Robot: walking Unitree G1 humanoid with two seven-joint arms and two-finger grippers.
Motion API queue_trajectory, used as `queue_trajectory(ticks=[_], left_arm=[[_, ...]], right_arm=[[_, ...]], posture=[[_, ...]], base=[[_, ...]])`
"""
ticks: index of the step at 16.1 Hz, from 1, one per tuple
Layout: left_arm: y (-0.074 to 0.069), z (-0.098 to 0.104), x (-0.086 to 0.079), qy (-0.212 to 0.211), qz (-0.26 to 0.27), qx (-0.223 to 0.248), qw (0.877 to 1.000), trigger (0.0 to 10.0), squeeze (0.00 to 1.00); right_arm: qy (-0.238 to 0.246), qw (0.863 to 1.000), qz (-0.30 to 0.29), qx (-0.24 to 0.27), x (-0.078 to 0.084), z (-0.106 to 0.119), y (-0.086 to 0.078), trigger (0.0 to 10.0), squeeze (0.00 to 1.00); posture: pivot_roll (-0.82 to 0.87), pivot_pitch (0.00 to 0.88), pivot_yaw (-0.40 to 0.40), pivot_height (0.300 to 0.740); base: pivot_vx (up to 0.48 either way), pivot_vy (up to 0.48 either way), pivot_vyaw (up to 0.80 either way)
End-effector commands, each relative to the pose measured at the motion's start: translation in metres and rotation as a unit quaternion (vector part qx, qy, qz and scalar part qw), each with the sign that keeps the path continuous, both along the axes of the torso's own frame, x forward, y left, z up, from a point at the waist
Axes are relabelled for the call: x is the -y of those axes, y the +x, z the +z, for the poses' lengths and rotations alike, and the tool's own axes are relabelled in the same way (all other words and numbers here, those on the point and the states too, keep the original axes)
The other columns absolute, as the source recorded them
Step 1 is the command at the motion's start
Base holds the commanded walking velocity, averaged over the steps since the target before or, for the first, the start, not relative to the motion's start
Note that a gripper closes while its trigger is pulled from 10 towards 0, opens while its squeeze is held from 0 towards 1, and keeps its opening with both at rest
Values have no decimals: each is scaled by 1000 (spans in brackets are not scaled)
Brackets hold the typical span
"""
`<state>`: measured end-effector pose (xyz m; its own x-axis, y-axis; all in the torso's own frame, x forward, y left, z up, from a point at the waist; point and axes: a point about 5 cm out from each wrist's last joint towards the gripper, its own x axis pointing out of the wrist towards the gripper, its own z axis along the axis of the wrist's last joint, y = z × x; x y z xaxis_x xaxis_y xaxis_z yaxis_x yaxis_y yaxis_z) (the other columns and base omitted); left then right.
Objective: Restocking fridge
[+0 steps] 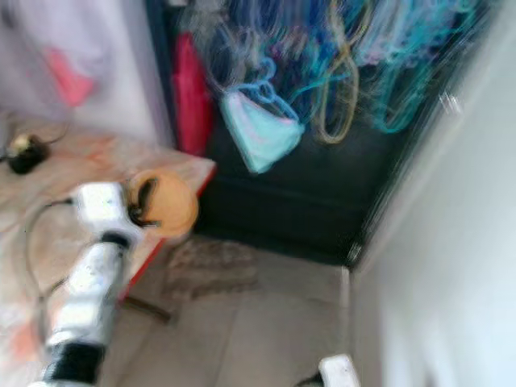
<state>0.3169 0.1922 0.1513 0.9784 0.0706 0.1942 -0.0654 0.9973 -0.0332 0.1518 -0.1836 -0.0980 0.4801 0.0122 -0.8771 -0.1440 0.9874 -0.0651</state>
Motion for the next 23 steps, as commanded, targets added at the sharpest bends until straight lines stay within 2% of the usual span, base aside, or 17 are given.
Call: queue_trajectory(ticks=[1,4,7,11,14,17,20,23], left_arm=[[2,1,9,-5,-15,1,1000,10000,0],[2,-9,2,-12,-12,-18,1000,10000,0],[4,-27,-3,-16,-12,-54,998,10000,0],[3,-63,-11,-5,-20,-130,991,10000,0],[-6,-93,-19,-25,-4,-188,982,10000,0],[-18,-123,-27,-63,21,-254,965,10000,0],[-39,-155,-32,-105,46,-327,938,10000,0],[-58,-176,-32,-130,63,-371,917,10000,0]], right_arm=[[-6,1000,-6,-8,6,-1,-5,10000,0],[-5,1000,-8,-9,5,-2,-6,10000,0],[-2,1000,-12,-10,2,-3,-7,10000,0],[1,1000,-20,-11,-1,-4,-10,10000,0],[3,1000,-25,-12,-2,-5,-12,10000,0],[3,999,-36,-12,-1,-5,-13,10000,0],[4,999,-49,-9,-1,-5,-13,10000,0],[5,998,-62,-8,-2,-5,-14,10000,0]], posture=[[-52,0,25,740],[-65,0,36,740],[-73,0,50,740],[-85,0,66,740],[-101,0,75,740],[-104,0,70,740],[-119,0,75,740],[-124,0,78,740]], base=[[0,0,-800],[0,0,-800],[0,0,-800],[0,0,-800],[0,0,-800],[0,0,-800],[0,0,-800],[0,0,-800]])
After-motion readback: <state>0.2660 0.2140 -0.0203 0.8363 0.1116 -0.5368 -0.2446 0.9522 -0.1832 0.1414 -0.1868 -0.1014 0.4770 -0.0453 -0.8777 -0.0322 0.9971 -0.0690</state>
